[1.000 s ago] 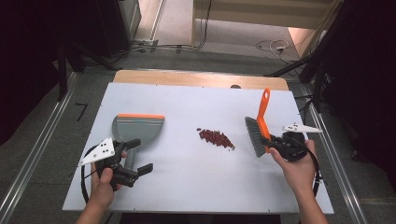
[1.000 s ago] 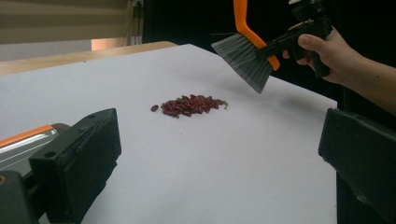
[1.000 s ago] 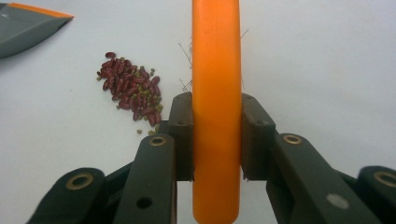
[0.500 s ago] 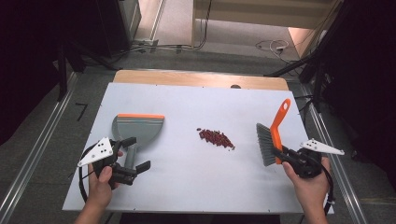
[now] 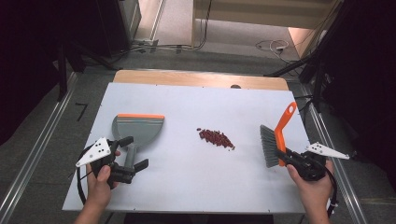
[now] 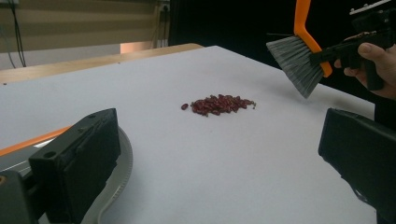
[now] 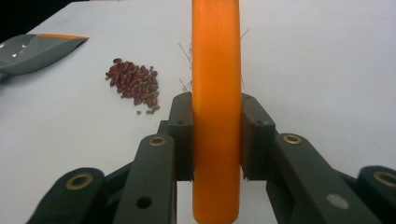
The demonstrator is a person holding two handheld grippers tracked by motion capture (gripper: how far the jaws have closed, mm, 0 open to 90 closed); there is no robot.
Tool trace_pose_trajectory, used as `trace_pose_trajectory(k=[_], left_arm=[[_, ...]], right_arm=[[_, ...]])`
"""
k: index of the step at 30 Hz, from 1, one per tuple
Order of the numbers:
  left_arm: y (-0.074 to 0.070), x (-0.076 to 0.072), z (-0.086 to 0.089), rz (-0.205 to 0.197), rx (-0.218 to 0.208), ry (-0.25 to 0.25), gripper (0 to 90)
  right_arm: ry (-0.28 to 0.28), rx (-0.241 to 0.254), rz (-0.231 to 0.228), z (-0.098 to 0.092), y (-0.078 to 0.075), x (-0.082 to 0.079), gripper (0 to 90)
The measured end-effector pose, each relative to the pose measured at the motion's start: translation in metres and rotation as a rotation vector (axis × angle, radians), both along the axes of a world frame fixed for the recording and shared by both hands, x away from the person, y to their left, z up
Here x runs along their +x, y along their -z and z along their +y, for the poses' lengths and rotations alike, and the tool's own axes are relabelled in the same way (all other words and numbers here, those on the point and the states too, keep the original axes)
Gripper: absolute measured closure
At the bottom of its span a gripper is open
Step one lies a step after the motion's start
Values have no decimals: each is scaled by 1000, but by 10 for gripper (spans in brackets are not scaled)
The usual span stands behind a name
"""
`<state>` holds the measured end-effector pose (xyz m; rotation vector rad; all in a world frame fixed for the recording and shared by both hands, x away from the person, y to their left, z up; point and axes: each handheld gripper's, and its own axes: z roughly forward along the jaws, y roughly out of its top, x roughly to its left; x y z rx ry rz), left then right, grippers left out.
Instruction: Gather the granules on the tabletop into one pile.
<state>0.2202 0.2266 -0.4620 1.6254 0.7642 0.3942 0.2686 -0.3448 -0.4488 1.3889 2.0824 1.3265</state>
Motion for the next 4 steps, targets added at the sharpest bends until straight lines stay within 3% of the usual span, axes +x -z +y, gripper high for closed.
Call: trace_pose_trajectory(k=[4], left_arm=[[0, 1, -1, 2, -2, -2, 0]], right_arm=[[-5, -4, -5, 0, 0, 0, 682]])
